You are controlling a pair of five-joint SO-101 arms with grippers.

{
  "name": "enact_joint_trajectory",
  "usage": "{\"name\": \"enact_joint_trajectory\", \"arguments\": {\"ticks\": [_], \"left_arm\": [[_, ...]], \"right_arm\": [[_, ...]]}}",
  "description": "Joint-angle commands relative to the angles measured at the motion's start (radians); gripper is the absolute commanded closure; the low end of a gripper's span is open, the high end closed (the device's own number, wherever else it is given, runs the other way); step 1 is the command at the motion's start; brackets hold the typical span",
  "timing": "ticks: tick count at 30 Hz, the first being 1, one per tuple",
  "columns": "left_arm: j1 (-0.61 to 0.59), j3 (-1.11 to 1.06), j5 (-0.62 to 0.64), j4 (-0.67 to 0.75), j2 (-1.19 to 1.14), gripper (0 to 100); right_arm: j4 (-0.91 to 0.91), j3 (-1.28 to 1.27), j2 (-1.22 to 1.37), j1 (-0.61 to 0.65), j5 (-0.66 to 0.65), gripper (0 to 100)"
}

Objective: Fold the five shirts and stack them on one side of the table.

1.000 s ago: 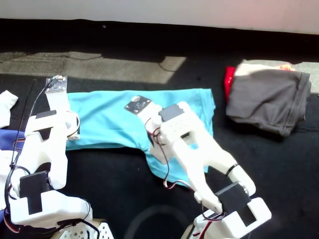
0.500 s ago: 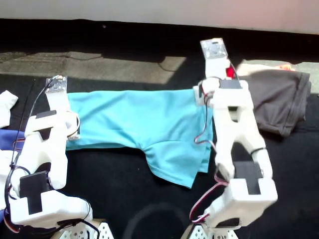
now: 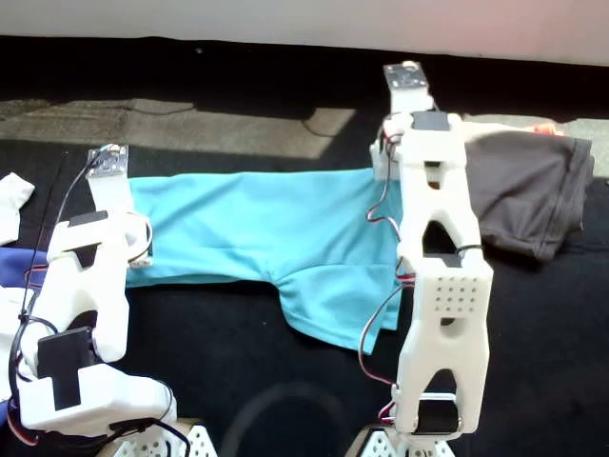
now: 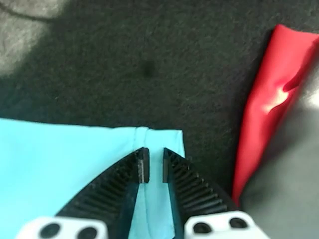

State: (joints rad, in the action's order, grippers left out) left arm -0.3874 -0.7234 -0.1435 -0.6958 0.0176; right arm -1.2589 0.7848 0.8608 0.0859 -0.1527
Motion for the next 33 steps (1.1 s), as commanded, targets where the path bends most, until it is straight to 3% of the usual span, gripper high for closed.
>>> {"name": "enact_joint_trajectory", "arguments": {"ticks": [1, 6, 15, 20, 28, 33], "left_arm": [[0.016, -0.002, 0.003, 0.011, 0.015, 99], [0.016, -0.002, 0.003, 0.011, 0.015, 99], [0.016, -0.002, 0.003, 0.011, 0.015, 99], [0.016, -0.002, 0.003, 0.011, 0.015, 99], [0.016, -0.002, 0.003, 0.011, 0.015, 99], [0.016, -0.002, 0.003, 0.011, 0.015, 99]], "right_arm": [[-0.012, 0.211, 0.101, -0.047, 0.006, 93.8], [-0.038, 0.406, 0.216, -0.065, 0.006, 93.8], [-0.456, 0.751, 0.163, -0.039, 0.005, 92.9], [-0.509, 0.725, 0.162, -0.001, 0.005, 85.3], [-0.509, 0.549, 0.090, 0.087, 0.011, 84.9], [-0.501, 0.432, 0.064, 0.076, 0.009, 84.8]]}}
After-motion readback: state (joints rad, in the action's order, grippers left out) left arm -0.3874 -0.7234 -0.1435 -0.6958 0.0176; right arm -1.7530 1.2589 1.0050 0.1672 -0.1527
